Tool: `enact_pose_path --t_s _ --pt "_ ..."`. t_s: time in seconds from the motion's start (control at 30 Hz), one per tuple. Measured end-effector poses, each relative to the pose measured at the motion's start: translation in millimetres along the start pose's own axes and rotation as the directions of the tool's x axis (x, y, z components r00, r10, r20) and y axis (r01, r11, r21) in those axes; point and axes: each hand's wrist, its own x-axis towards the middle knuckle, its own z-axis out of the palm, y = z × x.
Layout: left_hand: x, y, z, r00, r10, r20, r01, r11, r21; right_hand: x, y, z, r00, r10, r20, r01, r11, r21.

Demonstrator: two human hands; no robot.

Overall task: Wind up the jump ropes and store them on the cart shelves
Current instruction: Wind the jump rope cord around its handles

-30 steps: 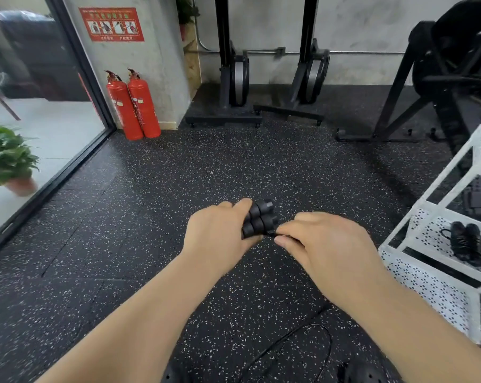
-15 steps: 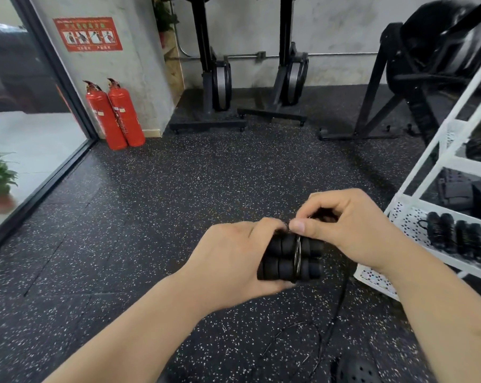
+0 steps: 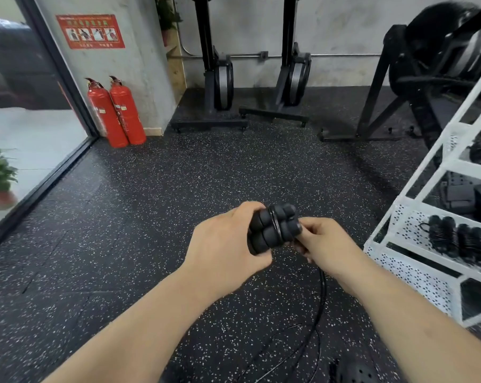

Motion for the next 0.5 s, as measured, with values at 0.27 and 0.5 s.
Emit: enact_pose_path --t_s 0.27,0.5 --pt "12.5 -19.2 12.5 0.970 -0.244 -0.004 0.244 0.966 0.090 -1.0 2.3 49.9 0.992 0.125 0.037 -0.124 0.992 -0.016" --pt "15.5 -48.1 16.2 0.943 -0.333 -0.001 0.326 0.923 0.203 -29.1 -16.2 69.0 0.983 0.054 0.176 0.014 0.932 -0.362"
